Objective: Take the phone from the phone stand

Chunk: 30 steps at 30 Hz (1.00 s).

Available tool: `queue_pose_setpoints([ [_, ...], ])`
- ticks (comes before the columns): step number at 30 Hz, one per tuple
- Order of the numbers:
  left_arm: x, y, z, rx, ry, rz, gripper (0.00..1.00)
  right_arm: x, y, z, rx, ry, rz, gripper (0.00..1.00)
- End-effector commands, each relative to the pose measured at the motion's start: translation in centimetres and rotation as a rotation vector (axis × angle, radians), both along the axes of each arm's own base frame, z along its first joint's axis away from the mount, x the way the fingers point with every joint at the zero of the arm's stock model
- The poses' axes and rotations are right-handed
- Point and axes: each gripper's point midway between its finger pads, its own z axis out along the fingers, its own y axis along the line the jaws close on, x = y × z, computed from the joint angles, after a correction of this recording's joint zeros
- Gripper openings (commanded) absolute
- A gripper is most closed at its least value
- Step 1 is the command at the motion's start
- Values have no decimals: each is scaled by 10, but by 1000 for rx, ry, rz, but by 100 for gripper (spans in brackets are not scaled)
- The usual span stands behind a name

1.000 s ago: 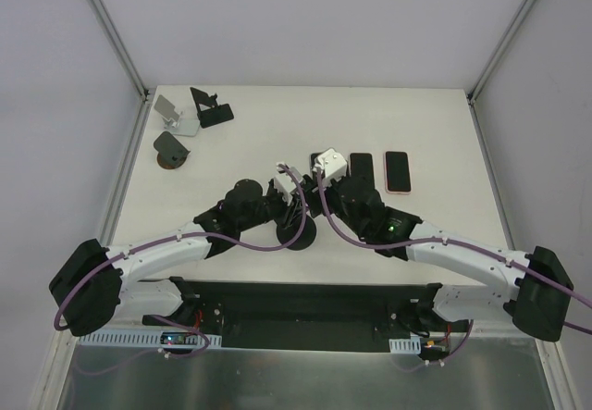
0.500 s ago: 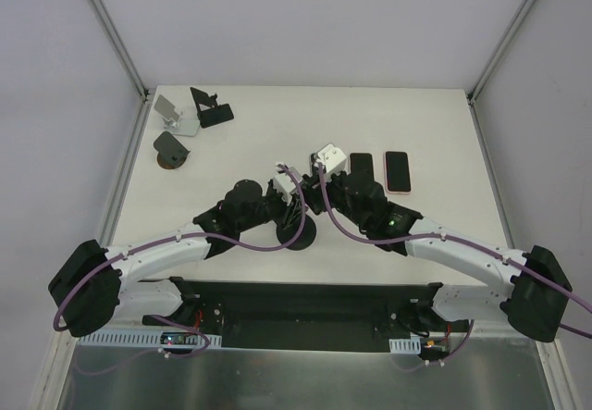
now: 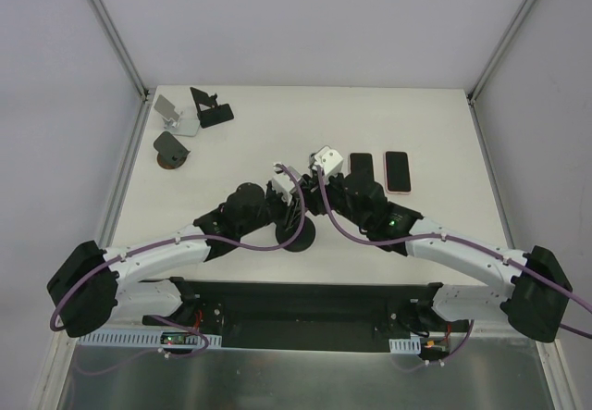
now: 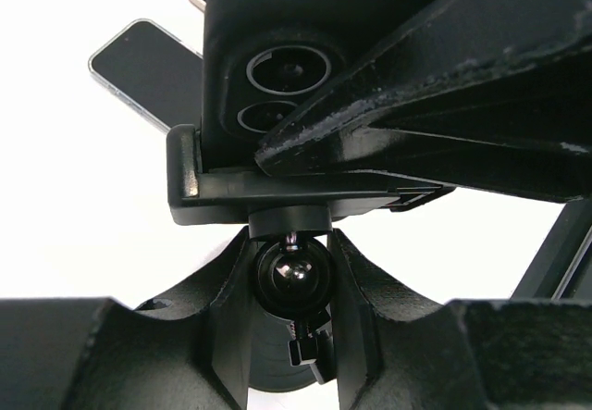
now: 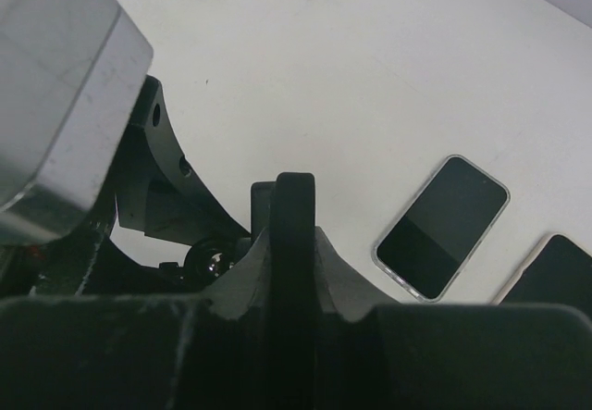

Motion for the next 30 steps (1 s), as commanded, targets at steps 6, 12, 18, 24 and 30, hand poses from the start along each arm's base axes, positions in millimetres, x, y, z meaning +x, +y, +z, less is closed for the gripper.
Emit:
queue_pose_setpoints([
  [6,29,34,9,-35,58,315,0,-19,-24,-6,-101,49,6,1],
  [12,36,45,9,-43,78,374,0,-30,-40,-22,-187,99,3,1],
  [18,38,61,1,-35,99,431,0,-33,-52,-24,-234,115,-19,1],
  [24,49,99,-1,-43,110,537,0,-32,-63,-29,-270,122,-55,1],
  [30,38,101,-7,-24,111,489,0,-20,-72,-29,-271,136,-174,1],
])
